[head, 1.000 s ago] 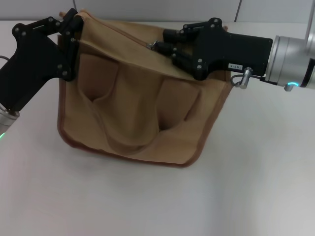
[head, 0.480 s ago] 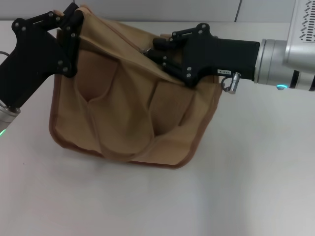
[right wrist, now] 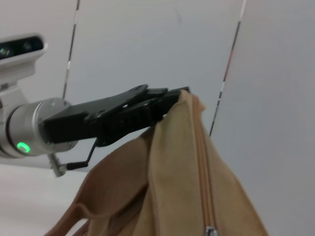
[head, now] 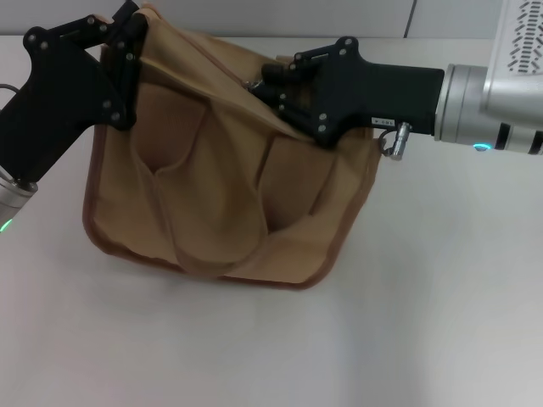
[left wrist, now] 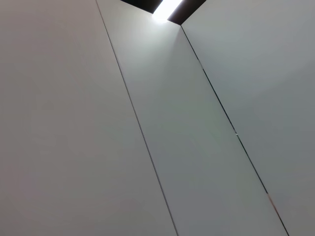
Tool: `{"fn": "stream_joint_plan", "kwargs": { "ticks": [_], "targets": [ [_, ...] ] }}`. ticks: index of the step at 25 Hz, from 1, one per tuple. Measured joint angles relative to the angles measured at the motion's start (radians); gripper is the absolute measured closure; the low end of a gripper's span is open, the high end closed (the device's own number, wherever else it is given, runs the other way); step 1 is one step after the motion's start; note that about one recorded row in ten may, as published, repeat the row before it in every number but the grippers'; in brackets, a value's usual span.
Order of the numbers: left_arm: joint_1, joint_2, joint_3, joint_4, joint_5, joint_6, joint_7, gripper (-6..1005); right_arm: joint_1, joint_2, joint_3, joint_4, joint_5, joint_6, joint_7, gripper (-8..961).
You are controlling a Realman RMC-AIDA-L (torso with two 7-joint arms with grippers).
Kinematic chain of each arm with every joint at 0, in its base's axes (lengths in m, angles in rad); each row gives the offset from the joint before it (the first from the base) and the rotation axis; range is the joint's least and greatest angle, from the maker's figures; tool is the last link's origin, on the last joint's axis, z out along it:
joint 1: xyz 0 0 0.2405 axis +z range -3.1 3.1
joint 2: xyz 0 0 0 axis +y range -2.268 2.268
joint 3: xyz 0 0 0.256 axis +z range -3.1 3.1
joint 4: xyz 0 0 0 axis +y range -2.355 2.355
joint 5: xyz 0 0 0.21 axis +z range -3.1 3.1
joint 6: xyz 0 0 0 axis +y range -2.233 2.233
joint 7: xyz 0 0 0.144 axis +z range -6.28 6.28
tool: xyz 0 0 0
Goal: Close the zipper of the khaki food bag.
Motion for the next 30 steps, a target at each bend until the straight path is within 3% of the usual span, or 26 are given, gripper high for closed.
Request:
{"fn": "stream_joint_plan", "kwargs": {
  "ticks": [6, 11, 30],
  "targets": [
    [0.002, 0.0, 0.0, 0.0, 0.0, 0.006, 0.0, 977, -0.002, 0.0, -0.014, -0.001, 0.002, 0.01, -0.036, 770],
    [0.006, 0.0, -0.002, 0.0, 0.0, 0.01, 0.0, 977, -0.005, 0.001, -0.014, -0.004, 0.004, 0.01, -0.036, 951],
    [0.036, 0.001, -0.052, 0.0, -0.033, 0.012, 0.0, 977, -0.133, 0.004, -0.004, -0.105, 0.03, -0.002, -0.027, 923]
  ]
}}
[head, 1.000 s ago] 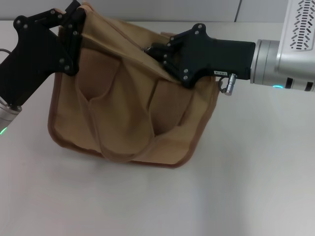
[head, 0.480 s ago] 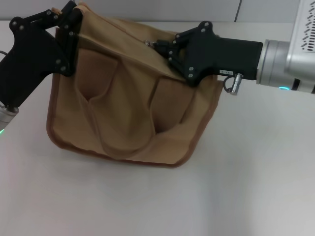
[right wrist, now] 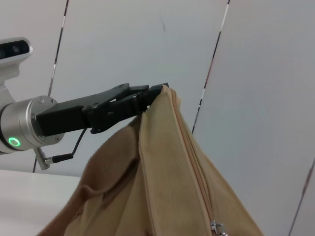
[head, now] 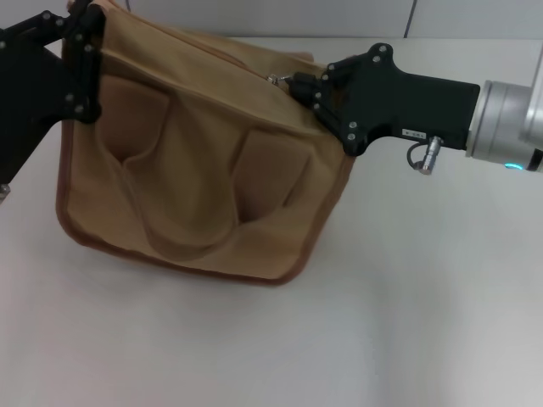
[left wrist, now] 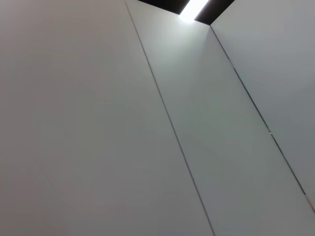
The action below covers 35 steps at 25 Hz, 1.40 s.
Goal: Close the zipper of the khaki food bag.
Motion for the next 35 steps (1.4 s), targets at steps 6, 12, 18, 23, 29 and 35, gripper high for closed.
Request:
{"fn": "stream_joint_plan", "kwargs": {
  "ticks": [6, 12, 18, 23, 29, 35],
  "targets": [
    [0.008, 0.002, 0.0, 0.0, -0.022, 0.0, -0.003, 977, -0.052, -0.001, 0.01, -0.021, 0.003, -0.005, 0.01, 912],
    [0.009, 0.002, 0.003, 0.0, -0.022, -0.007, -0.01, 977, -0.087, -0.002, 0.094, 0.008, 0.041, -0.108, 0.004, 902],
    [0.008, 0.002, 0.013, -0.025, -0.02, -0.012, -0.012, 977, -0.09, -0.006, 0.13, 0.068, 0.149, -0.19, -0.014, 891],
    [0.003, 0.003, 0.052, -0.026, -0.015, -0.013, -0.078, 977, -0.092, -0.004, 0.139, 0.114, 0.167, -0.222, -0.025, 806],
    [0.001, 0.01, 0.052, 0.018, -0.013, -0.019, -0.385, 833, -0.092, -0.003, 0.14, 0.153, 0.168, -0.305, -0.027, 681],
    [0.037, 0.013, -0.02, 0.038, -0.042, -0.005, -0.663, 502, -0.092, -0.004, 0.141, 0.215, 0.215, -0.381, -0.064, 457]
  ]
}}
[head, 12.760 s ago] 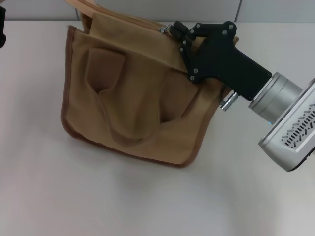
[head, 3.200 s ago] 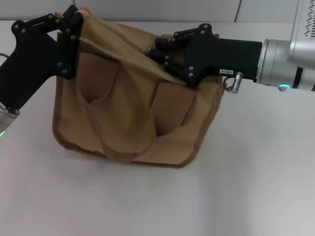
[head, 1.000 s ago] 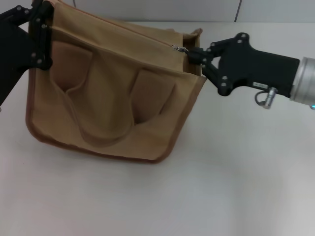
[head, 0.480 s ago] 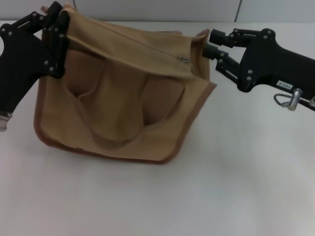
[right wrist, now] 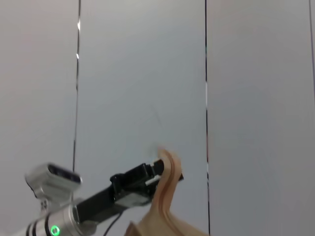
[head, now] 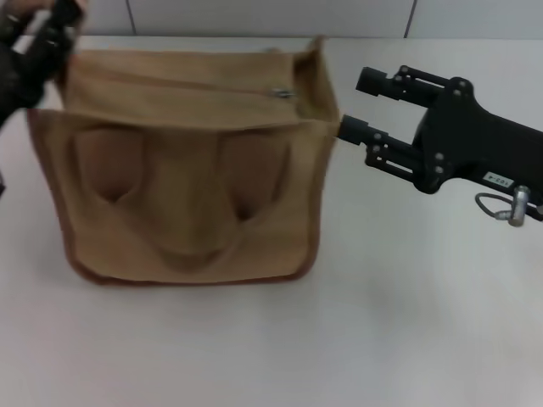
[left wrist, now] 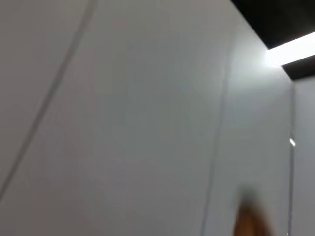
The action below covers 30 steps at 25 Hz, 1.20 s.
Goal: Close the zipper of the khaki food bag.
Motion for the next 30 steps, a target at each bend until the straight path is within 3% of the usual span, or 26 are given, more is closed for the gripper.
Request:
{"fn": "stream_joint_plan", "kwargs": {
  "ticks": [3, 8, 13, 17, 19, 24, 30],
  "targets": [
    [0.03, 0.008, -0.016, 0.046, -0.003, 0.018, -0.148, 434, -0.001, -0.003, 0.005, 0.05, 0.04, -0.051, -0.039, 418],
    [0.064, 0.017, -0.012, 0.111, 0.0, 0.11, -0.25, 322, 0.001, -0.004, 0.017, 0.102, 0.054, -0.124, -0.065, 375],
    [0.118, 0.036, 0.109, 0.231, 0.091, 0.181, -0.25, 227, 0.003, -0.007, 0.011, 0.135, 0.009, -0.149, -0.066, 366],
    [0.193, 0.063, 0.252, 0.314, 0.174, 0.182, -0.166, 210, 0.001, -0.006, 0.012, 0.159, -0.074, -0.15, -0.069, 358],
    [0.218, 0.071, 0.282, 0.317, 0.215, 0.179, -0.089, 211, 0.006, -0.006, 0.009, 0.181, -0.103, -0.149, -0.088, 354],
    [0.257, 0.072, 0.282, 0.312, 0.39, 0.138, 0.113, 213, 0.015, -0.004, 0.005, 0.213, -0.164, -0.143, -0.145, 345],
    [0.269, 0.073, 0.282, 0.311, 0.461, 0.121, 0.138, 214, 0.019, -0.002, -0.006, 0.221, -0.179, -0.146, -0.147, 333]
  ]
}}
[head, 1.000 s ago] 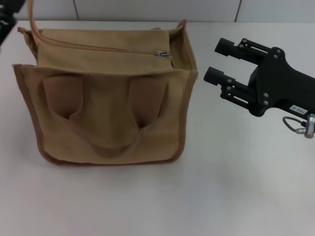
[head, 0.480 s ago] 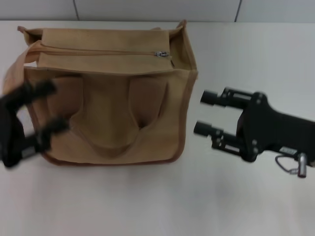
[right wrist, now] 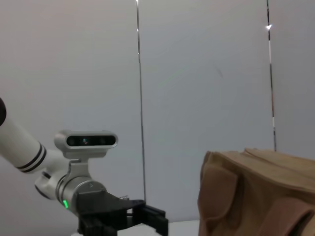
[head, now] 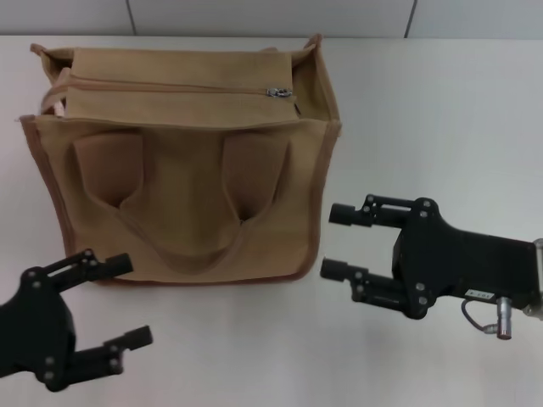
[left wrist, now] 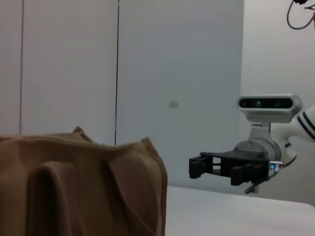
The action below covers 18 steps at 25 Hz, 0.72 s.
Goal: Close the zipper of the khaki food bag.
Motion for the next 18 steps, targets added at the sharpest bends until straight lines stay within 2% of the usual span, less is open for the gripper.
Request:
{"fn": "stream_joint_plan", "kwargs": {
  "ticks": [1, 3, 4, 11, 18],
  "targets": [
    [0.0, -0.014, 0.0, 0.0, 0.005, -0.006, 0.029, 214, 0.003, 0.0, -0.01, 0.002, -0.007, 0.002, -0.005, 331],
    [-0.001, -0.02, 0.001, 0.0, 0.008, -0.008, 0.045, 214, 0.01, 0.001, -0.035, 0.006, -0.023, 0.004, -0.015, 327],
    [-0.014, -0.034, 0.009, 0.0, 0.028, -0.009, 0.065, 214, 0.012, 0.001, -0.048, 0.007, -0.031, 0.005, -0.02, 325],
    [-0.059, -0.051, 0.011, 0.001, 0.142, 0.001, 0.045, 214, 0.013, 0.003, -0.117, 0.007, -0.063, 0.006, -0.017, 312],
    [-0.071, -0.054, 0.011, 0.001, 0.162, 0.001, 0.021, 214, 0.005, 0.004, -0.123, 0.008, -0.099, 0.012, -0.017, 224]
  ]
}}
